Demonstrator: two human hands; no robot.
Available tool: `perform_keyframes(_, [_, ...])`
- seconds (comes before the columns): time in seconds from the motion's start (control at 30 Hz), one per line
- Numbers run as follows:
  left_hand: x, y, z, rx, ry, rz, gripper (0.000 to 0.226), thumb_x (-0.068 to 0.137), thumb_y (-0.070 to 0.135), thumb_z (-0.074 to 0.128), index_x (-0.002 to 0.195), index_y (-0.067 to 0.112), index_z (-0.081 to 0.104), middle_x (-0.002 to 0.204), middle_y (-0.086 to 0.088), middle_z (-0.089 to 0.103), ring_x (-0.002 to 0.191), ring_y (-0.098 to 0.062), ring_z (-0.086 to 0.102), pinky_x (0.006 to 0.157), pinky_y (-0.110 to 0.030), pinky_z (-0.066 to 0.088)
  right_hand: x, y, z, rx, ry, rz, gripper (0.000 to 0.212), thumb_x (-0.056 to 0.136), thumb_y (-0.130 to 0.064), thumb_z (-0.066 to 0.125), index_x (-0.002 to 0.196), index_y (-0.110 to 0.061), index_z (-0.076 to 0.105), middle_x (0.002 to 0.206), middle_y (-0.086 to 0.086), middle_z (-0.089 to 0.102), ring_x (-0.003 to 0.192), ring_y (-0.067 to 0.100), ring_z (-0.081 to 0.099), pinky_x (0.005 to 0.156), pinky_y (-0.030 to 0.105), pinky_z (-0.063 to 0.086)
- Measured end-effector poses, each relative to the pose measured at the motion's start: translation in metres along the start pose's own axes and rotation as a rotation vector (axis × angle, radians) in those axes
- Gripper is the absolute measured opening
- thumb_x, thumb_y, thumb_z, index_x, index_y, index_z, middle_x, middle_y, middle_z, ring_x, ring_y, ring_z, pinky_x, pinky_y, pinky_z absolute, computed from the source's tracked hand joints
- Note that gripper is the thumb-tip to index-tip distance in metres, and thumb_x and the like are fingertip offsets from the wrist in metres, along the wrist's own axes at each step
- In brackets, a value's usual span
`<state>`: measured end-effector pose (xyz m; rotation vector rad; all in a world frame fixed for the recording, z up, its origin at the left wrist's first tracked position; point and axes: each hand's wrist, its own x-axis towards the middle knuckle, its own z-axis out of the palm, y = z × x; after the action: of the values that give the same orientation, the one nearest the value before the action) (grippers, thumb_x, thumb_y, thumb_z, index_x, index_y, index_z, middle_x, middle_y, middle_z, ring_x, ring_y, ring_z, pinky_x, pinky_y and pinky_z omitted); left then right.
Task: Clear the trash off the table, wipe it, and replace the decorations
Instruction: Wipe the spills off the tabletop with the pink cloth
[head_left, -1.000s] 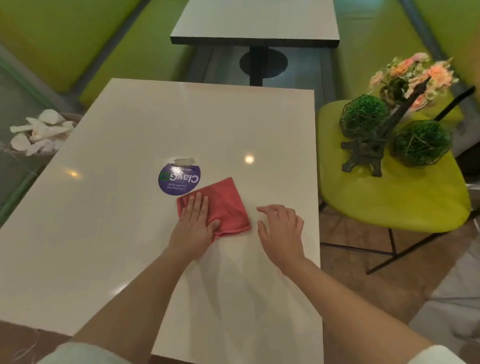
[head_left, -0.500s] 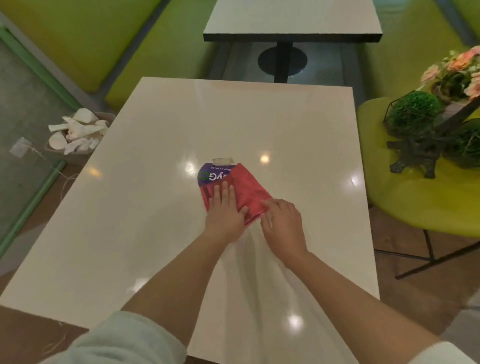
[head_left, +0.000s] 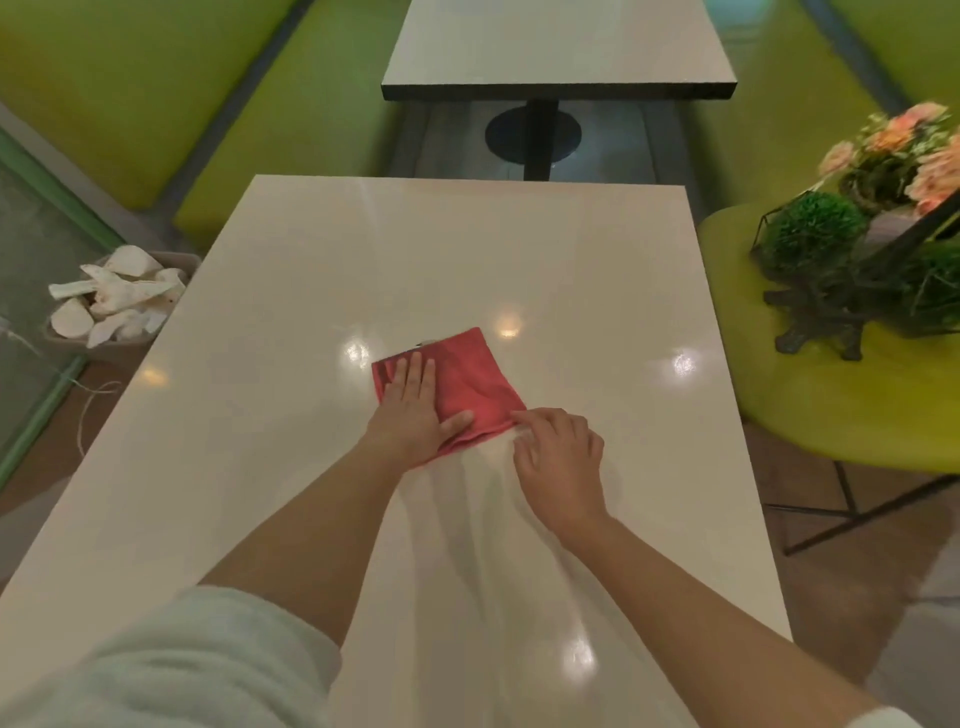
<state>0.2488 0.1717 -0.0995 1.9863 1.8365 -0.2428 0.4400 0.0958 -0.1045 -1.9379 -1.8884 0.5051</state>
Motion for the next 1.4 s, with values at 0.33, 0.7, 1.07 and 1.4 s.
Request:
perform_keyframes(0.33, [-0.039, 0.022, 0.025, -0.046, 0.116, 0.047, 0.082, 0.096, 0.059, 0.039, 0.156, 0.014, 0.008, 0.164, -0.004, 0.002, 0.15, -0.023, -0.004, 0.122, -0.036, 0.004, 0.02, -0.022, -0.005, -0.055, 0.023, 0.096, 0.034, 0.097, -0.033, 0.044, 0.129, -0.028, 0.057, 0.122, -0.003, 0.056, 0.112, 0.02, 0.044, 0.095, 0.035, 0.032])
perform_keyframes(0.7, [-0.063, 0.017, 0.019, -0.035, 0.303, -0.578, 0.071, 0.086, 0.07, 0.046, 0.122, 0.01, 0.049, 0.122, -0.008, 0.052, 0.116, -0.026, 0.047, 0.091, -0.037, 0.039, 0.018, -0.025, -0.007, -0.185, -0.118, 0.205, 0.035, 0.097, -0.033, 0.054, 0.131, -0.025, 0.053, 0.123, 0.002, 0.056, 0.116, 0.023, 0.045, 0.094, 0.033, 0.031])
perform_keyframes(1.07, [-0.073, 0.044, 0.015, 0.081, 0.209, -0.383, 0.042, 0.095, 0.052, 0.048, 0.123, 0.021, 0.054, 0.125, -0.002, 0.054, 0.12, -0.023, 0.044, 0.094, -0.036, 0.036, -0.014, -0.012, -0.028, -0.102, -0.287, 0.319, 0.029, 0.076, -0.024, 0.056, 0.103, -0.023, 0.067, 0.1, -0.001, 0.067, 0.103, 0.023, 0.056, 0.085, 0.034, 0.038])
perform_keyframes(1.4, [-0.095, 0.115, -0.001, -0.575, 0.177, -0.109, 0.02, 0.096, 0.03, 0.049, 0.109, 0.015, 0.047, 0.098, -0.002, 0.063, 0.097, -0.026, 0.062, 0.085, -0.038, 0.047, -0.055, 0.021, -0.084, 0.644, -0.139, 0.58, 0.02, 0.079, -0.002, 0.06, 0.094, -0.012, 0.052, 0.086, -0.001, 0.056, 0.071, 0.012, 0.051, 0.059, 0.022, 0.04])
